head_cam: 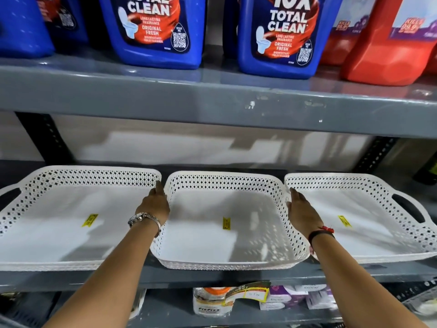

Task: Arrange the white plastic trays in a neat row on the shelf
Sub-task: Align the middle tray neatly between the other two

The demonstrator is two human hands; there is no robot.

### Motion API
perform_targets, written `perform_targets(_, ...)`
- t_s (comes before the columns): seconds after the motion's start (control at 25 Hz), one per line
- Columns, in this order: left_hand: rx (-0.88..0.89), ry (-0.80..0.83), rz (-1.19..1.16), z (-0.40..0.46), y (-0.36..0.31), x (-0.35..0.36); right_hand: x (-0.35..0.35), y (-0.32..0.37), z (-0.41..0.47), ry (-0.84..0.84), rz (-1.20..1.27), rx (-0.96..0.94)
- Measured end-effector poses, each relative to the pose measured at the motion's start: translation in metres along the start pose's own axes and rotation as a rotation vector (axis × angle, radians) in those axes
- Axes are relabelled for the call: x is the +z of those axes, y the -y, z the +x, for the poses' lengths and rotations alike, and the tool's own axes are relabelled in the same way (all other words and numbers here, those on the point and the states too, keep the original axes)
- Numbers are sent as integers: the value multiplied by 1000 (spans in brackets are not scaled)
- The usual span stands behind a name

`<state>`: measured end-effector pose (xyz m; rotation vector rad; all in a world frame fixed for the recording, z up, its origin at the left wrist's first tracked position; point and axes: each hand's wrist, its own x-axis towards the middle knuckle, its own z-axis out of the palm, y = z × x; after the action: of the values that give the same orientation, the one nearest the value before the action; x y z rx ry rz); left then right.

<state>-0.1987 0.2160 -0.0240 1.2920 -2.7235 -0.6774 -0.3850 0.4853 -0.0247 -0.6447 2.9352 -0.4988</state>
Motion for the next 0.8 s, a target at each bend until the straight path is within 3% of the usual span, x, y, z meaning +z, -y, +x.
perform_targets(0.28, -18, -36, -94, 2, 3, 6, 5, 0, -6, -3, -2, 0)
perform_targets(0.8, -12, -73, -53, -10, 0, 8, 7, -4, -10, -17, 11, 17)
